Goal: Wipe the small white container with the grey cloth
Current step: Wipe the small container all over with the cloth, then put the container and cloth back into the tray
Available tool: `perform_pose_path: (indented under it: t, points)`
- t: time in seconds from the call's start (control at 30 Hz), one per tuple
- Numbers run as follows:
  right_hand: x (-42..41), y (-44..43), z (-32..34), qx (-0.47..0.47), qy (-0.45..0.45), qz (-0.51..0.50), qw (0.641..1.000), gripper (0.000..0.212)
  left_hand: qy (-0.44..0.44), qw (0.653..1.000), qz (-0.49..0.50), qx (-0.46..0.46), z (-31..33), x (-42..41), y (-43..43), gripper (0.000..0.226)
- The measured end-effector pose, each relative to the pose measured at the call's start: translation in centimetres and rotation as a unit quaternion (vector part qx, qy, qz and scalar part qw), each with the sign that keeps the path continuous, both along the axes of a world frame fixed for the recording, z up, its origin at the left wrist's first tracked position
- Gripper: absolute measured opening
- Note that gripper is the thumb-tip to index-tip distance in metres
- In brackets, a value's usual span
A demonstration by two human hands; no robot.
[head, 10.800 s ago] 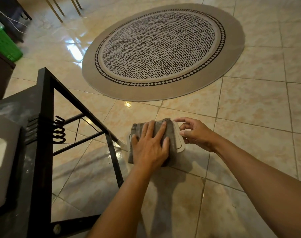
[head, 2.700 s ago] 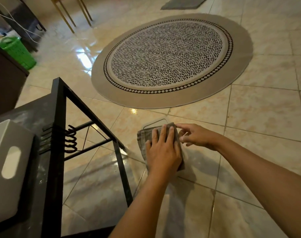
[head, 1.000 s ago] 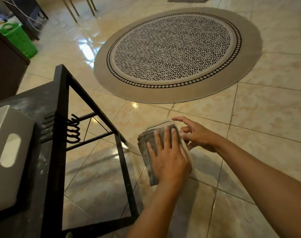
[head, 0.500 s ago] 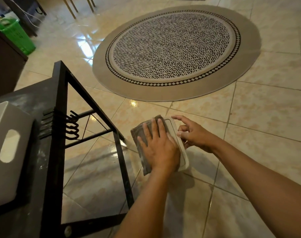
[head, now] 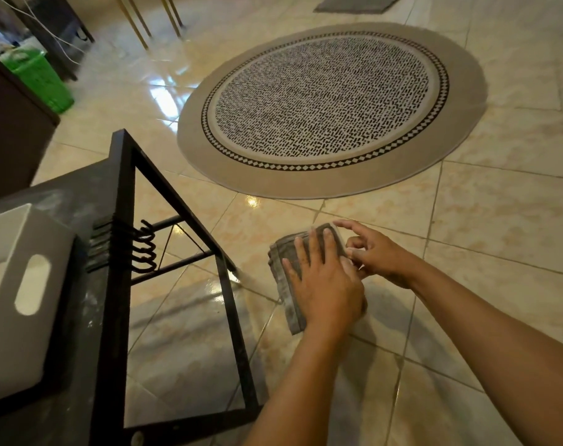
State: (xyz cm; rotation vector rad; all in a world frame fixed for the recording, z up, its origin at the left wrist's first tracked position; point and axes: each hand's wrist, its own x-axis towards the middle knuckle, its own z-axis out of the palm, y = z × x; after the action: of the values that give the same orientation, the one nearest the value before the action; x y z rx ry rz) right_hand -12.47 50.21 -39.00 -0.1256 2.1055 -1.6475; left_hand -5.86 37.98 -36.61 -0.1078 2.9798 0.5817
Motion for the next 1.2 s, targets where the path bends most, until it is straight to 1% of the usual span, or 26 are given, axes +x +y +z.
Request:
perform_pose_path:
  t: [0.07,0.1,0.13,0.17,0.2,0.23,0.27,0.3,0.33,0.37,0.4,0.47,0.53,0.6,0.63,0.73,0.97,1.03,1.1,1.17,1.2]
  points:
    - [-0.3,0.3,0.1,0.002,-0.007,0.005,1.000,0.059,0.088,0.991,0.077,0.070,-0.1,0.4,-1.7,0.064]
    - [-0.5,0.4,0.1,0.002,-0.010,0.006,1.000,0.059,0.098,0.980,0.134,0.107,-0.6,0.4,-2.8,0.066]
    - [-0.5,0.5,0.1,0.001,-0.012,0.008,1.000,0.060,0.076,0.966,0.193,0.155,-1.0,0.5,-3.9,0.071]
    - [-0.5,0.5,0.1,0.003,-0.014,0.010,1.000,0.061,0.027,0.944,0.247,0.217,-1.6,0.5,-4.8,0.077]
    - [-0.5,0.4,0.1,0.008,-0.015,0.010,1.000,0.061,-0.032,0.910,0.292,0.293,-1.9,0.6,-5.3,0.079]
    - [-0.5,0.4,0.2,0.016,-0.015,0.011,1.000,0.061,-0.086,0.865,0.329,0.368,-1.8,0.6,-5.5,0.076]
    - [-0.5,0.4,0.4,0.025,-0.014,0.011,1.000,0.061,-0.126,0.825,0.351,0.425,-1.8,0.5,-5.7,0.069]
    - [-0.5,0.4,0.6,0.036,-0.013,0.012,0.999,0.061,-0.139,0.805,0.357,0.453,-1.8,0.5,-5.8,0.057]
    - [-0.4,0.3,0.8,0.048,-0.011,0.012,0.999,0.061,-0.128,0.809,0.354,0.453,-2.0,0.3,-5.9,0.043]
    - [-0.3,0.3,0.9,0.061,-0.012,0.012,0.998,0.060,-0.102,0.824,0.346,0.437,-2.2,0.2,-6.0,0.033]
    - [-0.3,0.2,1.0,0.078,-0.012,0.008,0.997,0.059,-0.075,0.845,0.333,0.411,-2.2,0.2,-5.9,0.029]
    - [-0.1,0.1,1.3,0.124,0.008,-0.008,0.992,0.056,-0.028,0.887,0.297,0.353,-2.0,0.3,-5.6,0.029]
    - [-0.1,0.1,1.6,0.163,0.049,-0.034,0.985,0.056,0.013,0.920,0.269,0.285,-1.8,0.8,-5.2,0.032]
    - [0.1,0.0,2.2,0.182,0.075,-0.038,0.980,0.056,0.042,0.941,0.259,0.213,-1.7,1.2,-4.9,0.036]
    - [0.4,0.0,2.6,0.193,0.078,-0.023,0.978,0.056,0.051,0.945,0.259,0.191,-1.5,1.4,-4.7,0.036]
    - [1.4,-0.3,3.0,0.233,0.068,0.039,0.969,0.063,0.060,0.945,0.266,0.179,-0.4,1.7,-4.5,0.033]
    - [2.2,-1.5,3.2,0.261,0.065,0.055,0.962,0.065,0.076,0.943,0.258,0.198,1.3,1.2,-5.5,0.023]
    - [2.3,-1.5,3.4,0.278,0.077,0.048,0.956,0.064,0.084,0.935,0.237,0.250,1.8,1.4,-5.5,0.019]
    - [2.3,-1.5,4.4,0.276,0.091,0.015,0.957,0.062,0.090,0.925,0.200,0.309,3.1,1.7,-5.4,0.018]
    - [2.2,-1.7,6.1,0.239,0.081,-0.010,0.967,0.065,0.105,0.919,0.158,0.347,5.5,2.0,-5.0,0.020]
    - [2.2,-1.8,7.3,0.197,0.061,-0.017,0.978,0.069,0.116,0.911,0.142,0.368,6.9,2.1,-4.9,0.020]
